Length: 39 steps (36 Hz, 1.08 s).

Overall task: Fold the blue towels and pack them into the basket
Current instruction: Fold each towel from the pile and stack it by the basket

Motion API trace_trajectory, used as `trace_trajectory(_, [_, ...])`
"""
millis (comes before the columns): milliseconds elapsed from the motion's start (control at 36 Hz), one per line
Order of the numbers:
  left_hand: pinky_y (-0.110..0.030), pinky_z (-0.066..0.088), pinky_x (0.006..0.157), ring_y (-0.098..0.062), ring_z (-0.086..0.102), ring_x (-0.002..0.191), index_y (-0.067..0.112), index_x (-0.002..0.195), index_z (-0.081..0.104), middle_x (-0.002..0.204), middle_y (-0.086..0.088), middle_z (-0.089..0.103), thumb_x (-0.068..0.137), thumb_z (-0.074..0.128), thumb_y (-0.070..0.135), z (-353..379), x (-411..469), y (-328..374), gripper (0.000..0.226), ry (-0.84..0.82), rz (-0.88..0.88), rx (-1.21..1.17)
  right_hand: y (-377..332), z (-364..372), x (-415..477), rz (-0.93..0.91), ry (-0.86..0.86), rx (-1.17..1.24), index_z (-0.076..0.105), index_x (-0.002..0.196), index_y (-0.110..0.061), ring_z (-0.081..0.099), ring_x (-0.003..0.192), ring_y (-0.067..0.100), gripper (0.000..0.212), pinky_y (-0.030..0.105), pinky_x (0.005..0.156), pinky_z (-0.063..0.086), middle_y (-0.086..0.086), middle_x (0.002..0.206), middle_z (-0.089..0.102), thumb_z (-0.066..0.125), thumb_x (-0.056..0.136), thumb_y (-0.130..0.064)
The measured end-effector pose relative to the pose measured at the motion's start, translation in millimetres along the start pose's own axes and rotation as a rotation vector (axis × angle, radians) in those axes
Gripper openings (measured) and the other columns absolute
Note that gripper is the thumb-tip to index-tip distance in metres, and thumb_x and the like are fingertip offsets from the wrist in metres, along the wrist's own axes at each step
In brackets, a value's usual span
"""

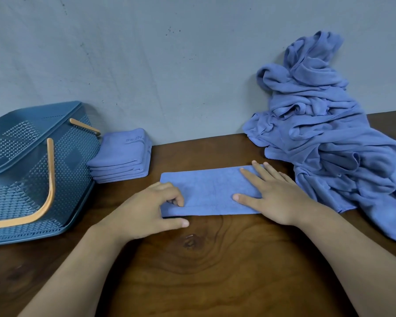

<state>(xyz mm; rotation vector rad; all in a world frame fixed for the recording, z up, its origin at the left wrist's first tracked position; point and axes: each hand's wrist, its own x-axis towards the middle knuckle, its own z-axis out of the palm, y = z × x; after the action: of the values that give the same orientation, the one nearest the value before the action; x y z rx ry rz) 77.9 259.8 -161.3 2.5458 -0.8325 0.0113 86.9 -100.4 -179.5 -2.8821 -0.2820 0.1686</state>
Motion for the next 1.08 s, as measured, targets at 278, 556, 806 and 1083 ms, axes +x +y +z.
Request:
trace_trajectory(278, [-0.029, 0.046, 0.064, -0.006, 0.051, 0.088, 0.039, 0.096, 0.045, 0.09, 0.017, 0.056, 0.076, 0.034, 0.1, 28.2, 21.9, 46.4, 0.065, 0.146, -0.211, 0.55, -3.2, 1.4, 2.7, 0.02, 0.007, -0.013, -0.006, 0.164, -0.052, -0.019, 0.161, 0.012, 0.105, 0.046, 0.131, -0.001, -0.015, 0.174, -0.019, 0.008, 0.074, -0.104])
trace_trajectory(556, [-0.028, 0.033, 0.05, -0.014, 0.046, 0.081, 0.029, 0.113, 0.054, 0.091, 0.011, 0.045, 0.094, 0.044, 0.056, 32.0, 26.6, 57.8, 0.034, 0.134, -0.269, 0.682, -1.1, 3.3, 7.3, 0.026, 0.024, -0.008, -0.005, 0.164, -0.054, -0.017, 0.161, 0.011, 0.106, 0.046, 0.131, 0.0, -0.016, 0.174, -0.017, 0.007, 0.073, -0.106])
trace_trajectory(806, [-0.028, 0.047, 0.105, -0.008, 0.054, 0.131, 0.044, 0.151, 0.055, 0.149, 0.022, 0.054, 0.112, 0.048, 0.044, 2.6, -3.9, 40.0, 0.04, -0.037, -0.188, 0.462, 4.0, 0.0, 8.4, 0.021, -0.006, 0.026, -0.005, 0.163, -0.057, -0.019, 0.16, 0.008, 0.105, 0.046, 0.131, 0.0, -0.019, 0.173, -0.019, 0.012, 0.072, -0.107])
trace_trajectory(1083, [-0.044, 0.059, 0.097, -0.025, 0.078, 0.097, 0.019, 0.106, 0.086, 0.108, 0.003, 0.082, 0.079, 0.081, 0.0, 6.3, -29.4, 37.1, 0.033, 0.223, -0.167, 0.444, 3.6, -3.8, 8.0, 0.013, -0.048, 0.017, -0.007, 0.163, -0.056, -0.022, 0.159, 0.009, 0.11, 0.046, 0.131, -0.002, -0.018, 0.173, -0.02, 0.011, 0.069, -0.109])
